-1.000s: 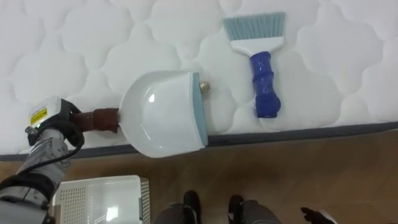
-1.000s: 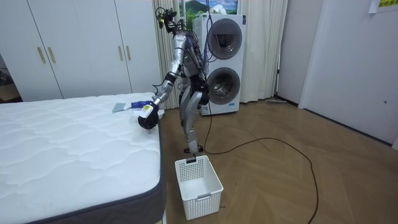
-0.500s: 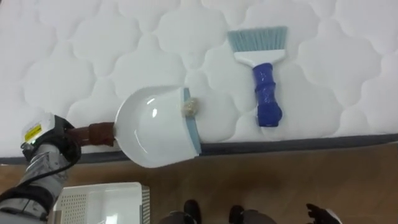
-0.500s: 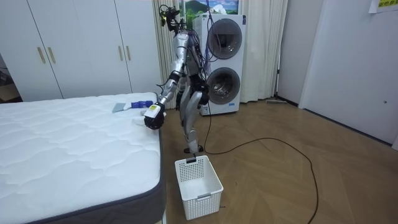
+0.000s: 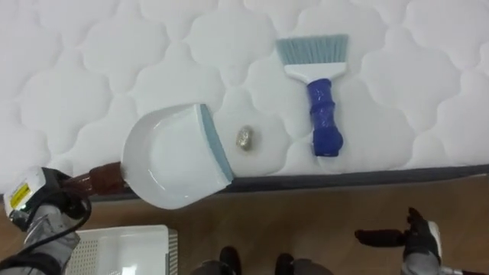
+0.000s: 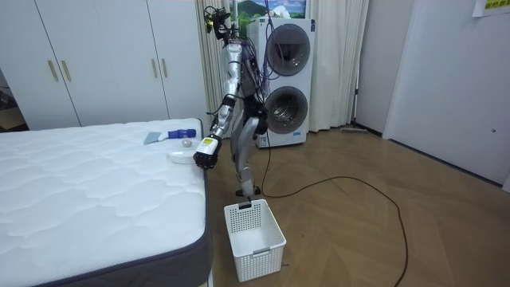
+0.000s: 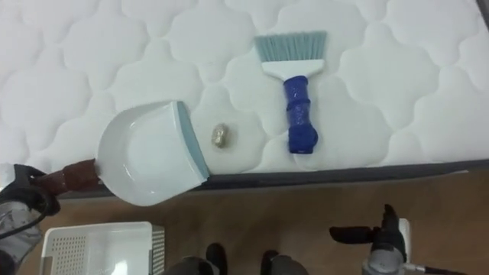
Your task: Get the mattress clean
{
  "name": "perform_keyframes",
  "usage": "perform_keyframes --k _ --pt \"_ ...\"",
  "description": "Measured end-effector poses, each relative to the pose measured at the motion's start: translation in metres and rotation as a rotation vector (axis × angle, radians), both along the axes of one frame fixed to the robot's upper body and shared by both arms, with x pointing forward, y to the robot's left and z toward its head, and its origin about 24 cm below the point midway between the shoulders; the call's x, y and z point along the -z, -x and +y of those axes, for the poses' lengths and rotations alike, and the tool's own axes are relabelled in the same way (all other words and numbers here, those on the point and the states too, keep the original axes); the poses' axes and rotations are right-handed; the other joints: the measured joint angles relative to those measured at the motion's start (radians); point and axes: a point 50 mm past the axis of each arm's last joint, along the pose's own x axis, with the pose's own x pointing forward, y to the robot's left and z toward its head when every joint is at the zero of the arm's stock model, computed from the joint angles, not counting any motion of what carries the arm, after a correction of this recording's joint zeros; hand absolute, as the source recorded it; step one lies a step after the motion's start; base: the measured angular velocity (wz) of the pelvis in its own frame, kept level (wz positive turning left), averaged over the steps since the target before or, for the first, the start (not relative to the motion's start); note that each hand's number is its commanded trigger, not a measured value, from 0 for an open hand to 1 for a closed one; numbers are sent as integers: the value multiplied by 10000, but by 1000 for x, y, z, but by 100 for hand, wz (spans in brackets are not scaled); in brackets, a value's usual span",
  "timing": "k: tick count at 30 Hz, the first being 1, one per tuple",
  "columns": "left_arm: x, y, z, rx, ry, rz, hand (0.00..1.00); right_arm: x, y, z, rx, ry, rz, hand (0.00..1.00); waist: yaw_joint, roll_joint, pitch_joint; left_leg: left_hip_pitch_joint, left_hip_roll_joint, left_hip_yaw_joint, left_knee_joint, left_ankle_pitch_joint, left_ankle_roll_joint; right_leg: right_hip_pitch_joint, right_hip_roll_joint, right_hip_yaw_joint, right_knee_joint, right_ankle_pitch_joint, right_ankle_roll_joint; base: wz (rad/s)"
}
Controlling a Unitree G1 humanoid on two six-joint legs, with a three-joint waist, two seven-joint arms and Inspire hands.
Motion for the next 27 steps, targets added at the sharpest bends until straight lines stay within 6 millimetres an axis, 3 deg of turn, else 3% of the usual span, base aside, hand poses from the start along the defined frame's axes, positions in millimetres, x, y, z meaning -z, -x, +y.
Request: perform_keyframes --k 15,20,24,27 --pt "12 9 -9 -378 756 -227 100 -54 -42 10 620 2165 -3352 0 275 -2 12 176 -91 44 -545 143 -15 -36 -10 102 -191 111 2 0" --pt "12 8 -10 -434 908 -363 100 -73 -57 18 217 2782 -4417 0 384 -46 44 185 -58 267 -549 144 -12 -138 -8 302 -158 105 9 -10" --pt "10 6 -11 -485 1113 -643 100 -80 -61 19 170 3122 -4744 0 414 -132 165 117 -45 264 -521 144 -12 -160 4 290 -196 101 11 1" --pt "8 3 -12 -447 1193 -801 100 -84 -65 20 210 3275 -4945 0 435 -152 181 -102 -36 255 -470 143 -11 -346 0 245 -172 102 13 4"
